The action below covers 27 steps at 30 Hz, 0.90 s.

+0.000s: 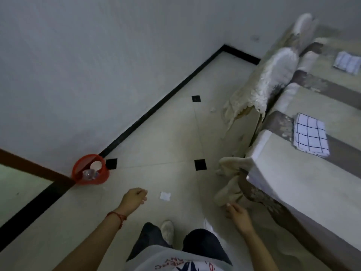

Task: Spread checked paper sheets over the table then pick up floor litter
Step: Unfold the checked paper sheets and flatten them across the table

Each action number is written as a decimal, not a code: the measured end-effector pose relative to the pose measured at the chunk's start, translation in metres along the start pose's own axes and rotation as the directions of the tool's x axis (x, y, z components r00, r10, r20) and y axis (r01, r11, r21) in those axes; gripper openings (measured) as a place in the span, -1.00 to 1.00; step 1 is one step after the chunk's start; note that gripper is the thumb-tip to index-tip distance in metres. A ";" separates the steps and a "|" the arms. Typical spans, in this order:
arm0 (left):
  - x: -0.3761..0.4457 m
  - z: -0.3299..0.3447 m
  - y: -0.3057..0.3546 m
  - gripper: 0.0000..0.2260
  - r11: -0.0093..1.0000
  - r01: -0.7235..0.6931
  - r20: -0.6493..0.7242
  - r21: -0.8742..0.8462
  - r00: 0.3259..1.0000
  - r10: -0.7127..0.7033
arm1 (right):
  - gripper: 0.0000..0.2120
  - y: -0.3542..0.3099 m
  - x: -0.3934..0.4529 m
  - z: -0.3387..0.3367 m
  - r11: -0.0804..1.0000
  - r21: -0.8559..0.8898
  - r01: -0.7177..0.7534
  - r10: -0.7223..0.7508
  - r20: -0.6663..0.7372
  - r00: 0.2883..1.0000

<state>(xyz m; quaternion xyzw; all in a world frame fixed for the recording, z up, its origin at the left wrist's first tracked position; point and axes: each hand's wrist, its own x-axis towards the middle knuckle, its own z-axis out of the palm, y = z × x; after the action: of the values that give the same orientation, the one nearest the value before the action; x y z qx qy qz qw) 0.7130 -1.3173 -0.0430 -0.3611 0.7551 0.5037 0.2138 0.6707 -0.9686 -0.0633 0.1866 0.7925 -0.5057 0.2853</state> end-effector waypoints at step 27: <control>0.048 0.254 0.402 -0.81 0.577 -0.814 0.639 0.071 0.481 0.600 | -0.81 -0.120 0.078 -0.209 0.883 0.419 0.212 0.191 -0.734 0.652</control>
<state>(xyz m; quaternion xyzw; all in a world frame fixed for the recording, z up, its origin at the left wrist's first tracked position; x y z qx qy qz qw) 0.3656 -1.0073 0.0662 0.1988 0.8187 0.4763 0.2517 0.4858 -0.8289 0.0387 0.4386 0.6921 -0.5587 -0.1288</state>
